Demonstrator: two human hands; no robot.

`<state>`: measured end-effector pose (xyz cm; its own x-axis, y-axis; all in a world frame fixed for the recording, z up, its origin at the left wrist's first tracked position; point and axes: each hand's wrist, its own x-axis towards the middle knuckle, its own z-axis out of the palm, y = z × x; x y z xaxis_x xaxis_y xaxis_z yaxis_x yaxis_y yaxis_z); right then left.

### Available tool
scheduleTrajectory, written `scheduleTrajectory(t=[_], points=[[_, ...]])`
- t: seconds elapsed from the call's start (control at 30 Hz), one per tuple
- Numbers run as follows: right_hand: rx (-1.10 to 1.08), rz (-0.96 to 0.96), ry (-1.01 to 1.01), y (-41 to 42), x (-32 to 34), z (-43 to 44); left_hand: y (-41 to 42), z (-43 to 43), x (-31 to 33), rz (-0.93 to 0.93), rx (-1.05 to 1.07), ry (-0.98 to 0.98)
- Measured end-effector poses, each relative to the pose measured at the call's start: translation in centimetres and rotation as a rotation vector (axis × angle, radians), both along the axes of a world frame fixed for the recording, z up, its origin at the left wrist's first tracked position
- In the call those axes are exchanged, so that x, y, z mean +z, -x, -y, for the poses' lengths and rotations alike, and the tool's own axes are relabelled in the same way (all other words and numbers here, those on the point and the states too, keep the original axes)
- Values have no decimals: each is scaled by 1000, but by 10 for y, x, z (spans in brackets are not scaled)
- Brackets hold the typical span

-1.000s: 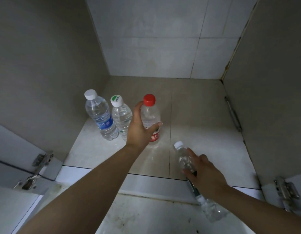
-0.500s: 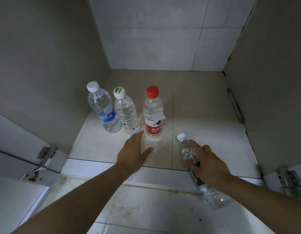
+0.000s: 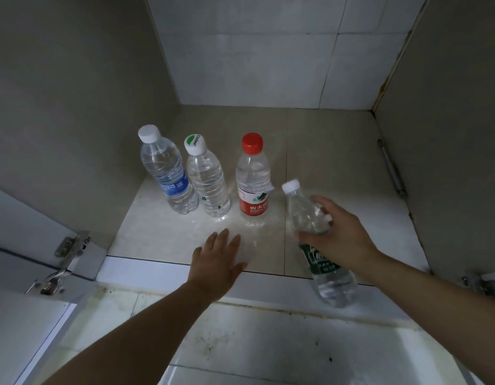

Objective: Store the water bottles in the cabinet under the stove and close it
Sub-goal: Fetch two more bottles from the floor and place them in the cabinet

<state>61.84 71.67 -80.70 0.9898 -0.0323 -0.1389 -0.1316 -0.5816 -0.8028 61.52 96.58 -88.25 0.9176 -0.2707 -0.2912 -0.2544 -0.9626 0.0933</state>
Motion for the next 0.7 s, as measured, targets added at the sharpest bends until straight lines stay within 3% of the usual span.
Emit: scheduleTrajectory(t=[0.13, 0.3, 0.7], points=[[-22, 195, -148, -17, 19, -13, -2, 0, -1, -3, 3, -8], [-50, 302, -260, -30, 20, -27, 0, -5, -3, 17, 34, 75], [-110, 343, -245, -27, 8, -30, 4, -6, -13, 73, 108, 83]])
